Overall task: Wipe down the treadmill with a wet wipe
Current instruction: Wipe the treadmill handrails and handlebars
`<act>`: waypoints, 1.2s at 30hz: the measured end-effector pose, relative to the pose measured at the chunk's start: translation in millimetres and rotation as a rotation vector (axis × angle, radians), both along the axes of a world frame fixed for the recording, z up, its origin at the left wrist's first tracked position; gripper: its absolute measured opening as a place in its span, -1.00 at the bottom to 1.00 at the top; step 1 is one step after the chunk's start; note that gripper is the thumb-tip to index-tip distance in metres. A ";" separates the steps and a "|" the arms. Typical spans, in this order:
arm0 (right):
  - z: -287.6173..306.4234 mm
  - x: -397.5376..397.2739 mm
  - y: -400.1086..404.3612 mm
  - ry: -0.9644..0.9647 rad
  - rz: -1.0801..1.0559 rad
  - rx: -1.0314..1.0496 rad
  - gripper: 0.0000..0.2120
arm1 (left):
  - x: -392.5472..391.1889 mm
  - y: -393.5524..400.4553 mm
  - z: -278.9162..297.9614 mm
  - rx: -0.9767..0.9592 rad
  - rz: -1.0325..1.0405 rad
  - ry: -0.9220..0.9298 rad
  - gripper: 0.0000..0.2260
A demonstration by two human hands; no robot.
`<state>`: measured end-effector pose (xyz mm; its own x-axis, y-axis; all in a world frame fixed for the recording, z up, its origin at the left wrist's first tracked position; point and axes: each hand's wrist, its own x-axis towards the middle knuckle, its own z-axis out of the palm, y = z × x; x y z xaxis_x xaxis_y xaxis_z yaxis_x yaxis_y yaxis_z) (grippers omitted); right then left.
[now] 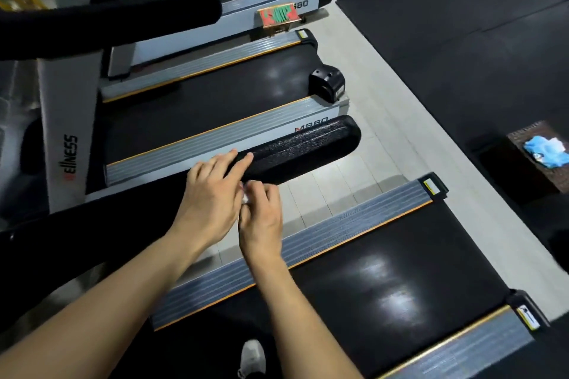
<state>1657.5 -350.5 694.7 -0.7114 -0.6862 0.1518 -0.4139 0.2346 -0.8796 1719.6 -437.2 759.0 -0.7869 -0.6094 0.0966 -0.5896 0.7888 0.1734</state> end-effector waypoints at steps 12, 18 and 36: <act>-39.8 -214.7 0.5 -0.638 -0.671 -0.101 -0.81 | -0.3 5.3 -15.5 -0.027 0.025 0.014 -0.36; 8.1 -220.3 2.1 -0.133 -0.410 -0.057 -0.74 | -1.1 5.3 -16.7 -0.014 0.039 0.029 -0.37; 12.2 -214.3 0.8 -0.238 -0.617 -0.109 -0.83 | -1.3 -2.5 -23.6 0.029 0.054 0.108 -0.40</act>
